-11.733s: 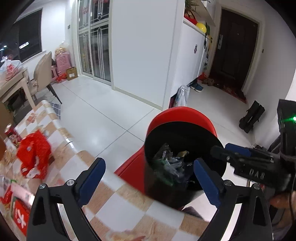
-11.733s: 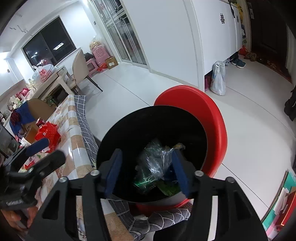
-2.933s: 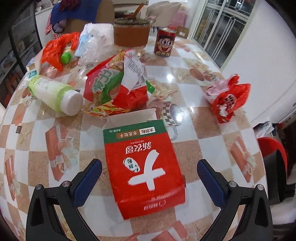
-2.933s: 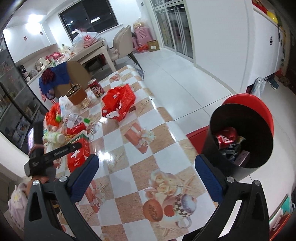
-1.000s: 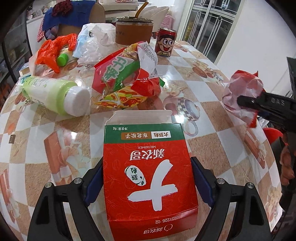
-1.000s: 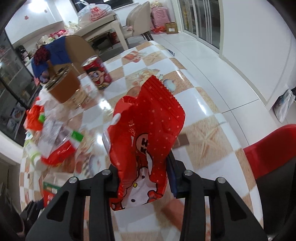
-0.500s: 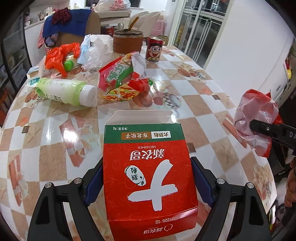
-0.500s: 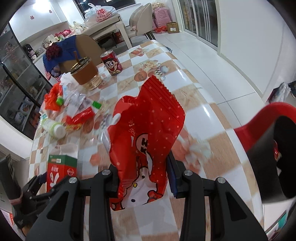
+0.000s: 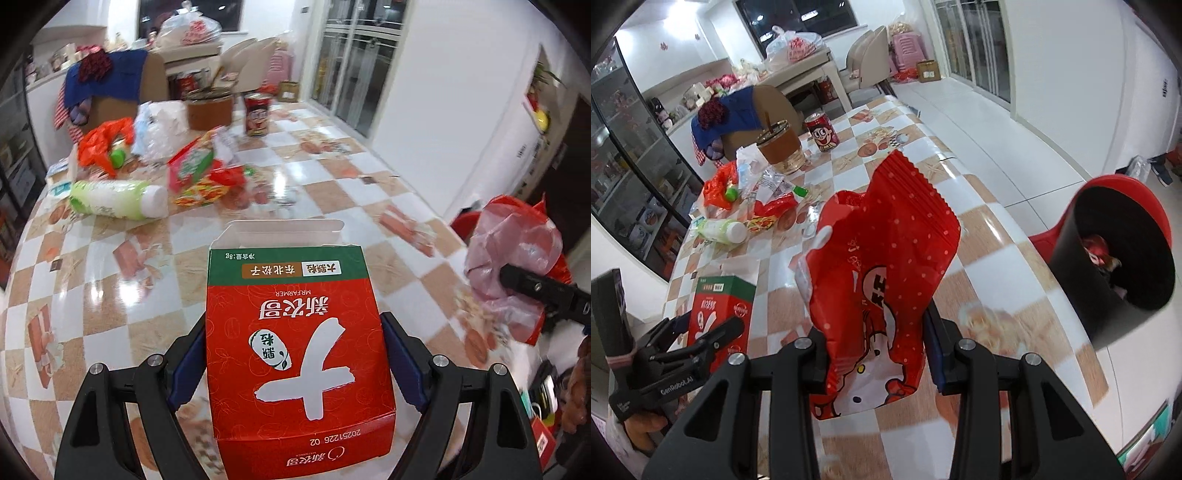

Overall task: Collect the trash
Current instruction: 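Carry the paper box and polka-dot bag toward the black bin, then open the right tool over the bin while the left tool drops the paper box in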

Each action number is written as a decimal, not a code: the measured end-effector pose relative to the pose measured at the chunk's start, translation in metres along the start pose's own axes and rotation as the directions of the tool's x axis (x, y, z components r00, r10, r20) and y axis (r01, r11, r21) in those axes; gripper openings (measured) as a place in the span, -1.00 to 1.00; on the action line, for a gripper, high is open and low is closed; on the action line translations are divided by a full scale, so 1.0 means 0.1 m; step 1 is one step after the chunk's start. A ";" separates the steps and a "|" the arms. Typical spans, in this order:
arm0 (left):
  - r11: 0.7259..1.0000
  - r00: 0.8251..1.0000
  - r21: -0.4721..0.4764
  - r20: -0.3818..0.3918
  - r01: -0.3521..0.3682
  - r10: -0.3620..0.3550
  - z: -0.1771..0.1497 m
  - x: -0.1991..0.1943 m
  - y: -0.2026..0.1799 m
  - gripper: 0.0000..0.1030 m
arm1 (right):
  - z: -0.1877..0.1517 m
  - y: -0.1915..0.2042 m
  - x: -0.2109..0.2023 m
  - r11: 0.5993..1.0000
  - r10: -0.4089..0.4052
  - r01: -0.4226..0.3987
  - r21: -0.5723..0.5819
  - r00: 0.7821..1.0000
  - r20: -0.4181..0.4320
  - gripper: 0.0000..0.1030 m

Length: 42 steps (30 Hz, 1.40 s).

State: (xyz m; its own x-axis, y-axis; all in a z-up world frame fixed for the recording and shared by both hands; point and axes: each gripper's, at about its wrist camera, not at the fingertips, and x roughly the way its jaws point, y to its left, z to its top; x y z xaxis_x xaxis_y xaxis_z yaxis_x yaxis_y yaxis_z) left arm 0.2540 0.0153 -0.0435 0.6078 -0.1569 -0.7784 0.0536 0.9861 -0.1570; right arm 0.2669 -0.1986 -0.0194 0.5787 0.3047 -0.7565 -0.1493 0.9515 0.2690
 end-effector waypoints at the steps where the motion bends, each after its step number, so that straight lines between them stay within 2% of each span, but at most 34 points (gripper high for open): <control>1: 1.000 1.000 0.012 0.001 0.015 -0.015 -0.01 -0.02 -0.05 1.00 | -0.07 -0.04 -0.06 1.000 0.005 -0.005 0.015 1.000 0.005 -0.24; 6: 0.992 0.997 0.102 0.004 0.073 -0.074 -0.06 -0.13 -0.45 1.00 | -0.29 -0.26 -0.25 0.998 -0.019 0.017 0.055 0.999 0.028 -0.24; 13: 0.971 0.989 0.189 -0.006 0.148 -0.150 -0.05 -0.15 -0.98 1.00 | -0.45 -0.72 -0.53 0.987 -0.076 0.065 0.147 0.995 0.070 -0.24; 20: 0.941 0.982 0.282 -0.024 0.187 -0.188 0.02 -0.10 -1.53 1.00 | -0.51 -1.17 -0.75 0.969 -0.132 0.105 0.223 0.986 0.107 -0.24; 25: 0.918 0.973 0.326 -0.023 0.225 -0.230 0.15 -0.06 -1.84 1.00 | -0.48 -1.41 -0.83 0.957 -0.155 0.117 0.265 0.980 0.126 -0.24; 32: 0.896 0.968 0.373 -0.028 0.242 -0.250 0.34 0.08 -2.17 1.00 | -0.33 -1.68 -0.83 0.951 -0.178 0.136 0.276 0.975 0.133 -0.23; 37: 0.875 0.962 0.409 -0.031 0.258 -0.270 0.54 0.26 -2.48 1.00 | -0.17 -1.89 -0.73 0.944 -0.177 0.131 0.303 0.976 0.128 -0.23; 42: 0.867 0.963 0.426 -0.042 0.260 -0.268 0.70 0.47 -2.71 1.00 | 0.03 -2.09 -0.52 0.934 -0.184 0.142 0.328 0.978 0.100 -0.18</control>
State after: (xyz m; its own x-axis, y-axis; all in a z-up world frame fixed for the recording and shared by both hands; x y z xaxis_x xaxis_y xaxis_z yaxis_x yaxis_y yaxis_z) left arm 0.3239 -0.2559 0.0054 0.5373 -0.4174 -0.7329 0.5416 0.8369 -0.0796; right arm 0.2706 -0.4135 -0.0345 0.6735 0.1184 -0.7296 0.2063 0.9178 0.3393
